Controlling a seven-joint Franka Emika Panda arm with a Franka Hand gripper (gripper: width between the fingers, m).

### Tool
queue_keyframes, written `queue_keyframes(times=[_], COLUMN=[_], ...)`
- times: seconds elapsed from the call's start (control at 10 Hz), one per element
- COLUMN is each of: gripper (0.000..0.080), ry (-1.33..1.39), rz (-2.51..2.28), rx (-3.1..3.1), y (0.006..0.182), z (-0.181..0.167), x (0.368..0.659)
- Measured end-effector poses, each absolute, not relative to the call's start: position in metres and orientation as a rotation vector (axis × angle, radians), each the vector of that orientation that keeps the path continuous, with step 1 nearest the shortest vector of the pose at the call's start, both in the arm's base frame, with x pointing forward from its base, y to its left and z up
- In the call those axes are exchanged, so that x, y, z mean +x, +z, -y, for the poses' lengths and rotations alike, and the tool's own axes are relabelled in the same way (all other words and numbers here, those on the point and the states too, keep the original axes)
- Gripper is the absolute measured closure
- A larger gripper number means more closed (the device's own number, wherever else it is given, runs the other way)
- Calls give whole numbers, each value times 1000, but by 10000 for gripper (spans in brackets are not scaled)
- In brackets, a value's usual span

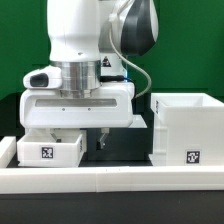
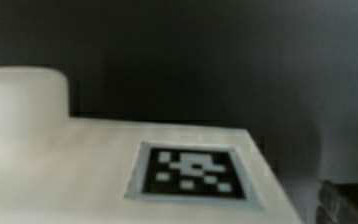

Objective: Assemble drawer

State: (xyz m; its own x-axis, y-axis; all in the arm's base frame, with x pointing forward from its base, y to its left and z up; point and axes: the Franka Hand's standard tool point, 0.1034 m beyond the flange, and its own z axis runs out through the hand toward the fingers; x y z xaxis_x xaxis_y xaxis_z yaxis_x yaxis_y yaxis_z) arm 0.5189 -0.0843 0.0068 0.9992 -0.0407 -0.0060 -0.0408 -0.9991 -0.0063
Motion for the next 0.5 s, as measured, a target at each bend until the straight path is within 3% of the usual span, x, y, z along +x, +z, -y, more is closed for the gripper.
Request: queue_keyframes(times=[0.2, 0.4, 0.5], gripper=[151, 409, 409], ry=[12, 12, 12], rz=[-63, -57, -58], rx=[-3135, -3135, -3135], y=[6, 6, 6], z=[84, 82, 82], x=[518, 519, 519])
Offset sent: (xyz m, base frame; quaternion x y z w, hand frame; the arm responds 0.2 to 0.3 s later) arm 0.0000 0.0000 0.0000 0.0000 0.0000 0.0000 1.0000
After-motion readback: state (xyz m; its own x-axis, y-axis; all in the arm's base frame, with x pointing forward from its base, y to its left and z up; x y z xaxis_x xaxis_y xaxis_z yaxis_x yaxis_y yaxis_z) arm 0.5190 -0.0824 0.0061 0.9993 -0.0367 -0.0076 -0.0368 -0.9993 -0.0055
